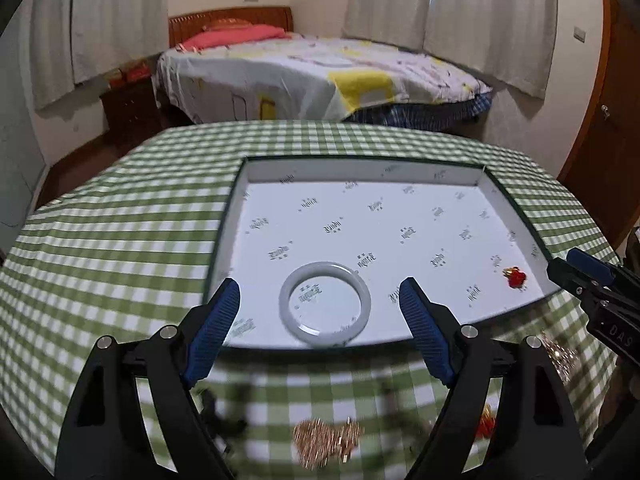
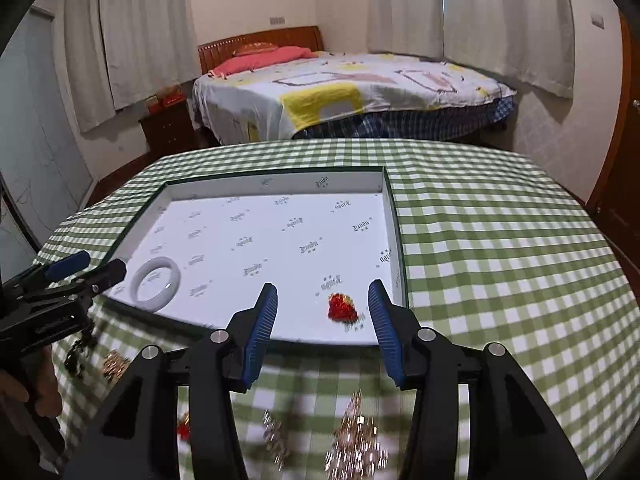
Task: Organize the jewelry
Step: 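Open the left tool to release the bangle while the right tool drops the red charm in the box, then move the right tool to the pearl flower brooch and close on it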
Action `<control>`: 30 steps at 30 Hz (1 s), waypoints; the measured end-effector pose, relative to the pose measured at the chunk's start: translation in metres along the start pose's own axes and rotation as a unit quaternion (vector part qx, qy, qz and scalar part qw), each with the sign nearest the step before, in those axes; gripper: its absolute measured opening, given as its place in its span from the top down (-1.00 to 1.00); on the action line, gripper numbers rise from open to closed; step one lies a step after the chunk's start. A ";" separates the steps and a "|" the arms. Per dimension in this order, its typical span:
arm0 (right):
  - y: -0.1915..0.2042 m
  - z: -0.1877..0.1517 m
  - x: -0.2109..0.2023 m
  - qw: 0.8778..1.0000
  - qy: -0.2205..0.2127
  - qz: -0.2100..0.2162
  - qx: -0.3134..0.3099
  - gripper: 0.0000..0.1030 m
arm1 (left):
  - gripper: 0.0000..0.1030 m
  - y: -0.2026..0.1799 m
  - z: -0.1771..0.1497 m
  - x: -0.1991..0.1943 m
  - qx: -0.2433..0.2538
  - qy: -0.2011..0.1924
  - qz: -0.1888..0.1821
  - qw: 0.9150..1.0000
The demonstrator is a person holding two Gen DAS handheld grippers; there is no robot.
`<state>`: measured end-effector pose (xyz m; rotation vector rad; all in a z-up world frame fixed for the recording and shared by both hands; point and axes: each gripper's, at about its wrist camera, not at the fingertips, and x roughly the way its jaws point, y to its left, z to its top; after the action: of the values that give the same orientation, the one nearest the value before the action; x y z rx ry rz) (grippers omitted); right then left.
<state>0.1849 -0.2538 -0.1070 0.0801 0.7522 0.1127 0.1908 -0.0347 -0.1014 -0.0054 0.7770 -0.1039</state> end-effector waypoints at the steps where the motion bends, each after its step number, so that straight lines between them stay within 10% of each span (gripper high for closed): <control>1: 0.001 -0.001 -0.004 1.000 -0.002 0.001 0.000 0.08 | -0.56 0.000 -0.002 -0.010 -0.002 -0.006 0.003 1.000; 30: 0.031 -0.122 -0.098 0.998 -0.046 0.020 -0.043 0.08 | -0.57 0.021 -0.121 -0.129 -0.041 -0.045 0.059 0.996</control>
<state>0.0281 -0.2315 -0.1262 0.0194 0.6542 0.1787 0.0162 0.0028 -0.0986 -0.0420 0.6893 0.0400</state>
